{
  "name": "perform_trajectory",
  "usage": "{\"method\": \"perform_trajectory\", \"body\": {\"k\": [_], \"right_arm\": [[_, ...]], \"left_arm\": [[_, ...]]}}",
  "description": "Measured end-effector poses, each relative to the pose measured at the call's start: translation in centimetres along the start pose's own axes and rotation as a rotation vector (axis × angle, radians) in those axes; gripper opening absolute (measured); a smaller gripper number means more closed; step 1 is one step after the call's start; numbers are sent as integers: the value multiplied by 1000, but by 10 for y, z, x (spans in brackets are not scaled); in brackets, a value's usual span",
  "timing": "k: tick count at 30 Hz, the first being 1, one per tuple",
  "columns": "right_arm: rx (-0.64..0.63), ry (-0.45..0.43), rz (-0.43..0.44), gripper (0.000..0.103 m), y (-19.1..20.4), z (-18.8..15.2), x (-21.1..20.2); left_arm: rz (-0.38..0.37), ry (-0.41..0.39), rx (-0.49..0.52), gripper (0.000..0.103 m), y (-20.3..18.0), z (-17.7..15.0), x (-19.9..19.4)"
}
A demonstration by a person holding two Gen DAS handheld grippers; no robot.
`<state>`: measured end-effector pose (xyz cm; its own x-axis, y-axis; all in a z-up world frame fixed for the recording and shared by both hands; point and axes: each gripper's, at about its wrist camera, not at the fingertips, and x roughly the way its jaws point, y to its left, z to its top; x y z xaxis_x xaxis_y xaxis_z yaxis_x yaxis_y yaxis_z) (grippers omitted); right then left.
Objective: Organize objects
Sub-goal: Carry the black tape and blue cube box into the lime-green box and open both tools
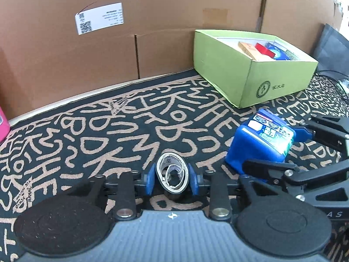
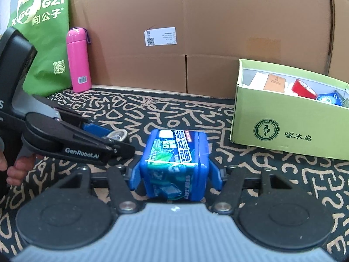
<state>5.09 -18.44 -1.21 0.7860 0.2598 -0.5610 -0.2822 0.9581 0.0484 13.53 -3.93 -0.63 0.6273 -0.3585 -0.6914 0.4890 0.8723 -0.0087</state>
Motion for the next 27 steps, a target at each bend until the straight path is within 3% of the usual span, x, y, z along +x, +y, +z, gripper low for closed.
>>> {"method": "perform_trajectory", "body": {"k": [4, 12, 21, 27], "right_arm": [[14, -2, 15, 60, -5, -1, -5], [53, -83, -2, 59, -33, 11, -42], [49, -218, -181, 59, -100, 55, -81], [68, -251, -281, 59, -151, 88, -65]], "left_arm": [[-16, -3, 28, 33, -11, 2, -4], [-129, -113, 91, 33, -45, 41, -25], [-212, -234, 93, 33, -87, 126, -17], [-151, -261, 87, 33, -111, 178, 29]]}}
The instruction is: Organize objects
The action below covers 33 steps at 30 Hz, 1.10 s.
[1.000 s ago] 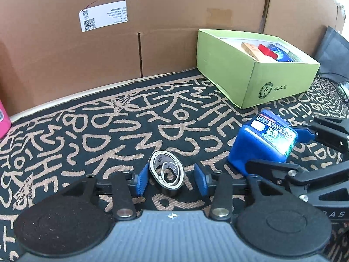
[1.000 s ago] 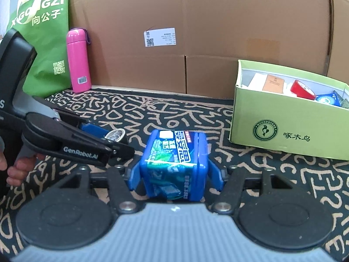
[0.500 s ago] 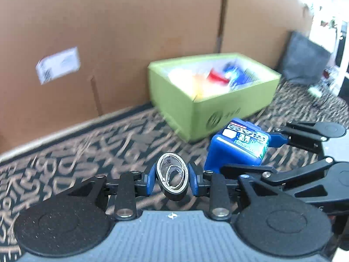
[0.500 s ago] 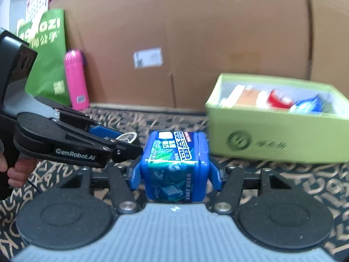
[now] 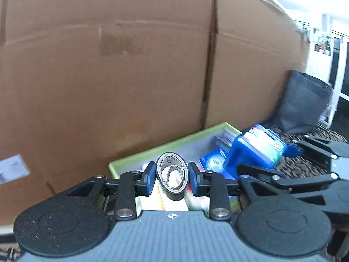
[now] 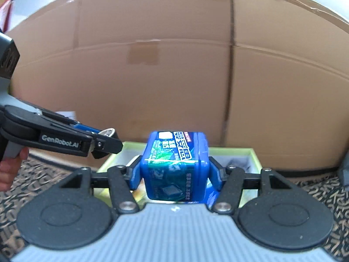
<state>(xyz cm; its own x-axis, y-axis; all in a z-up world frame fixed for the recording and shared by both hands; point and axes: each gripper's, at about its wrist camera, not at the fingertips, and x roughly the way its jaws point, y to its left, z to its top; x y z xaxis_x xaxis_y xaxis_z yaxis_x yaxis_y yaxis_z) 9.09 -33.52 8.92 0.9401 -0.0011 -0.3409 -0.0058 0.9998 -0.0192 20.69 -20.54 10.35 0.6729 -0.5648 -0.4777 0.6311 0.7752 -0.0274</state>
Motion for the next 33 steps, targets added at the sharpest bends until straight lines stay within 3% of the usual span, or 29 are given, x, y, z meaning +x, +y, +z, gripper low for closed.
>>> {"method": "perform_trajectory", "body": {"k": [6, 13, 14, 15, 16, 17, 19, 24, 33], "right_arm": [[26, 43, -44, 59, -28, 4, 59], [62, 80, -29, 60, -42, 3, 104], [66, 90, -11, 60, -42, 2, 110], [70, 98, 8, 64, -43, 0, 114], [79, 98, 24, 71, -44, -2, 116], [94, 96, 21, 86, -45, -4, 114], [108, 47, -15, 97, -46, -9, 101], [62, -9, -45, 102, -40, -16, 62], [78, -20, -2, 103, -26, -29, -10]], "left_arm": [[54, 45, -46, 33, 9, 13, 62], [53, 68, -30, 34, 6, 4, 85], [39, 76, -37, 54, 7, 2, 87], [39, 93, -54, 60, 8, 0, 88], [79, 103, -77, 75, 9, -2, 87], [96, 99, -95, 85, 12, -5, 85], [81, 61, -122, 86, 17, -12, 74], [110, 2, -168, 89, 14, -22, 47], [149, -46, -208, 99, 7, -66, -36]]}}
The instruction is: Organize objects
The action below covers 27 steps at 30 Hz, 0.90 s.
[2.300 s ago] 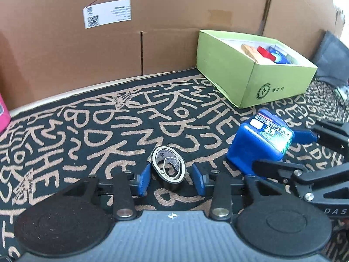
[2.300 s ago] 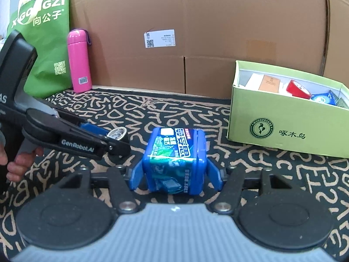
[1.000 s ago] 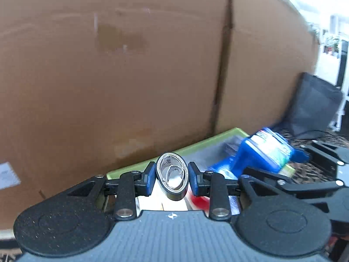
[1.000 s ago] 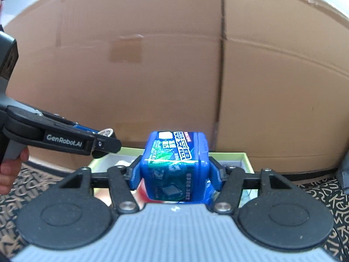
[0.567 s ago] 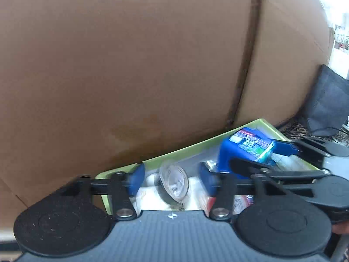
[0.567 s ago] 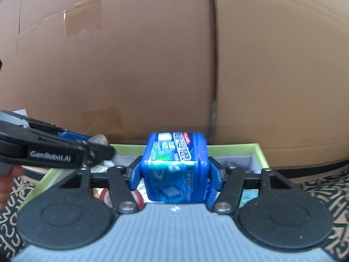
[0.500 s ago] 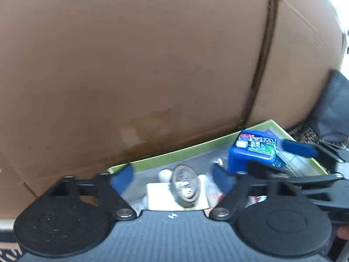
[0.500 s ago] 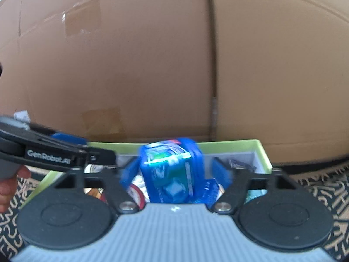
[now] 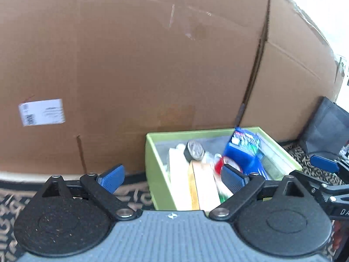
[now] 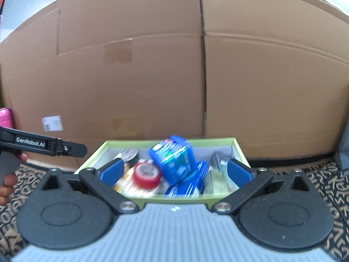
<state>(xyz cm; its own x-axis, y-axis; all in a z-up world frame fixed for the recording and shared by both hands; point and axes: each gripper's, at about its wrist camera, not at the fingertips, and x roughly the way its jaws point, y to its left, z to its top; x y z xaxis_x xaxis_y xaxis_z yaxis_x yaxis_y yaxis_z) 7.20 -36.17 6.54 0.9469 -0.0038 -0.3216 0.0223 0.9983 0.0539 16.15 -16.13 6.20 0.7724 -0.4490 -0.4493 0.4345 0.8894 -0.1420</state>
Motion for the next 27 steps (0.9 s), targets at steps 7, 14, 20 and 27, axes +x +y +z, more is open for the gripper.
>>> {"method": "perform_trajectory", "body": {"k": [7, 14, 20, 27], "right_arm": [[-65, 47, -34, 103, 29, -22, -44], [-97, 68, -84, 103, 44, -38, -91], [-75, 101, -109, 103, 42, -47, -105], [-14, 142, -129, 103, 35, -54, -95]], "left_arm": [[26, 42, 25, 101, -8, -35, -42], [48, 56, -13, 101, -24, -53, -62], [93, 48, 18, 101, -33, -59, -70], [119, 114, 2, 101, -27, -72, -50]]}}
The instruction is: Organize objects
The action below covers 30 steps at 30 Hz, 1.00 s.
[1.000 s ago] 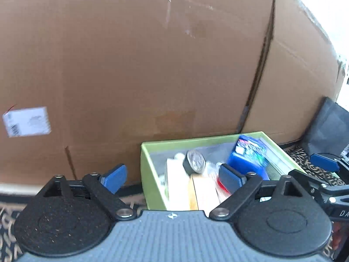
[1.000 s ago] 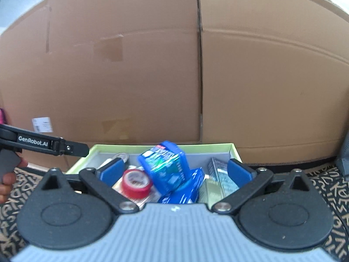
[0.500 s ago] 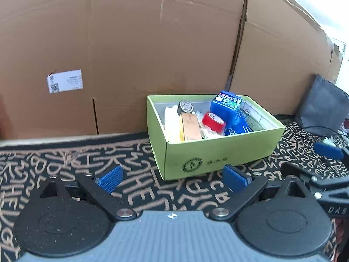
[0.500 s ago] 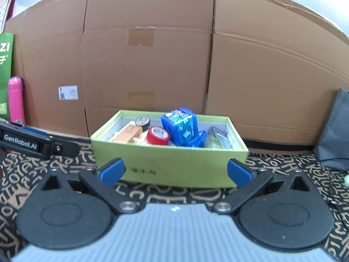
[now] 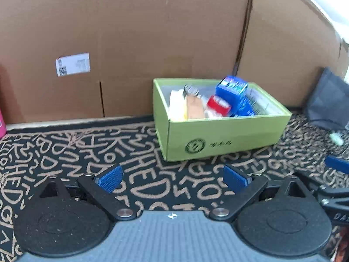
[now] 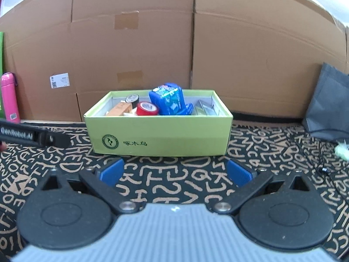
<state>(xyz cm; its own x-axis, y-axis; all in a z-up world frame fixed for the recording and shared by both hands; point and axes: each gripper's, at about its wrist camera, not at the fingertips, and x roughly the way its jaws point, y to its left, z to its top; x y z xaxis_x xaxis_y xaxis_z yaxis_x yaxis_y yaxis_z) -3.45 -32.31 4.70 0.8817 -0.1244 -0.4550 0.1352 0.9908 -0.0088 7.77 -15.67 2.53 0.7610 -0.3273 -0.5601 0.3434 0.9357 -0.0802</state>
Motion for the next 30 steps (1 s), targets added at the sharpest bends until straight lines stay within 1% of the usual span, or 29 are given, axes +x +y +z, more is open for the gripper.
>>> {"method": "perform_trajectory", "body": {"k": [2, 4, 7, 13, 21, 30], "right_arm": [[12, 12, 4, 103, -1, -1, 4], [15, 22, 5, 103, 0, -3, 8], [15, 34, 6, 103, 1, -4, 13], [15, 40, 11, 103, 5, -3, 20], [15, 46, 9, 103, 12, -1, 22], [5, 49, 12, 103, 18, 0, 23]], "left_arm": [[37, 11, 27, 101, -3, -3, 6], [53, 25, 35, 101, -4, -6, 11], [51, 43, 31, 101, -4, -8, 16], [65, 43, 37, 101, -6, -8, 18], [66, 60, 28, 101, -5, -9, 20], [43, 56, 15, 101, -1, -10, 18]]}}
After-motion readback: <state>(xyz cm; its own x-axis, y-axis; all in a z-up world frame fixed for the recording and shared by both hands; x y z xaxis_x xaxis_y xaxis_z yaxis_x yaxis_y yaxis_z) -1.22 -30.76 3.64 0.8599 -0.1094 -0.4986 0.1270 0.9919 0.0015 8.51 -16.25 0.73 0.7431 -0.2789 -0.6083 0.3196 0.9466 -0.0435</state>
